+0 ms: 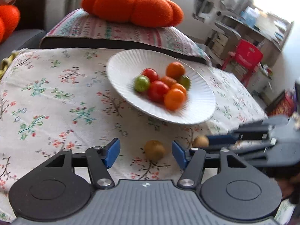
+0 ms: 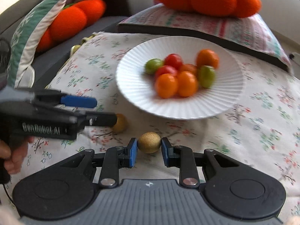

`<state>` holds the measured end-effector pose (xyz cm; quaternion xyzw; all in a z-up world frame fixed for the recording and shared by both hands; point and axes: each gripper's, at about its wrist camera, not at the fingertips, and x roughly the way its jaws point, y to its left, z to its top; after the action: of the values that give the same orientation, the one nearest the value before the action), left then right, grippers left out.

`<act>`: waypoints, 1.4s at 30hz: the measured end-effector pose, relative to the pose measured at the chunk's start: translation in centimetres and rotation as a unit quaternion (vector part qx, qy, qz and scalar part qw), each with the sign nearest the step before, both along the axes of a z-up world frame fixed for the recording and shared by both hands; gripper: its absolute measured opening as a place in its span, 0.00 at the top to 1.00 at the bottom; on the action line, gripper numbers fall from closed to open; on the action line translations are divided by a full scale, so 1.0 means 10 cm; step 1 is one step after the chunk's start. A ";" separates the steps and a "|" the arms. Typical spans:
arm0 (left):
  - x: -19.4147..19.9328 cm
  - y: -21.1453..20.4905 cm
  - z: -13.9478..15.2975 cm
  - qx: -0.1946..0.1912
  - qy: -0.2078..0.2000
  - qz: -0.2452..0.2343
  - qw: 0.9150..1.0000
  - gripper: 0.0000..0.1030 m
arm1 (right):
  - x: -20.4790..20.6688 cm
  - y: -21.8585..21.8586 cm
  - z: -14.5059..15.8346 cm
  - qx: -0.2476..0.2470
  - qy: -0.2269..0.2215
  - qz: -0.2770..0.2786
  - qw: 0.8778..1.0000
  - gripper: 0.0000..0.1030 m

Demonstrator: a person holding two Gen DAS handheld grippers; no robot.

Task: Organize fruits
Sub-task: 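Grasp a small brown fruit with the left tool while the right tool grasps another, then carry both brown fruits into the white plate and open both tools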

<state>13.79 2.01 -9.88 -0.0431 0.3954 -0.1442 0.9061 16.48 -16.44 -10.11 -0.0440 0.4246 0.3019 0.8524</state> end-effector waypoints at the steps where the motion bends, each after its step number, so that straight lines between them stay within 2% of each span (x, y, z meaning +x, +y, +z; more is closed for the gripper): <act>1: 0.00 -0.05 -0.02 0.010 -0.003 -0.009 1.000 0.59 | 0.00 -0.04 0.02 0.001 0.002 -0.007 1.000 0.76; 4: 0.01 -0.17 -0.10 0.028 -0.005 -0.025 0.999 0.68 | 0.00 -0.15 0.08 0.009 0.006 -0.023 1.000 0.76; 8: 0.03 -0.24 -0.16 0.047 -0.017 -0.028 0.998 0.75 | -0.01 -0.23 0.11 0.017 0.003 -0.032 0.999 0.76; 12: 0.03 -0.25 -0.16 0.058 -0.024 -0.025 0.998 0.91 | 0.02 -0.19 0.10 0.019 0.002 -0.031 0.999 0.76; 19: 0.01 -0.28 -0.14 0.069 -0.026 -0.023 0.997 0.92 | 0.01 -0.18 0.12 0.019 0.000 -0.026 0.999 0.76; 33: -0.03 0.00 0.19 0.026 -0.046 0.015 0.999 0.92 | -0.01 -0.34 0.27 0.041 -0.010 -0.033 0.999 0.76; 42: 0.03 0.17 0.34 0.009 -0.058 0.043 0.997 0.92 | 0.08 -0.57 0.37 0.059 -0.019 -0.070 0.996 0.76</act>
<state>14.09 3.72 -6.52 -0.0437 0.3414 -0.1040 0.9331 17.31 -22.11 -6.46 0.0308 0.3920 0.2657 0.8802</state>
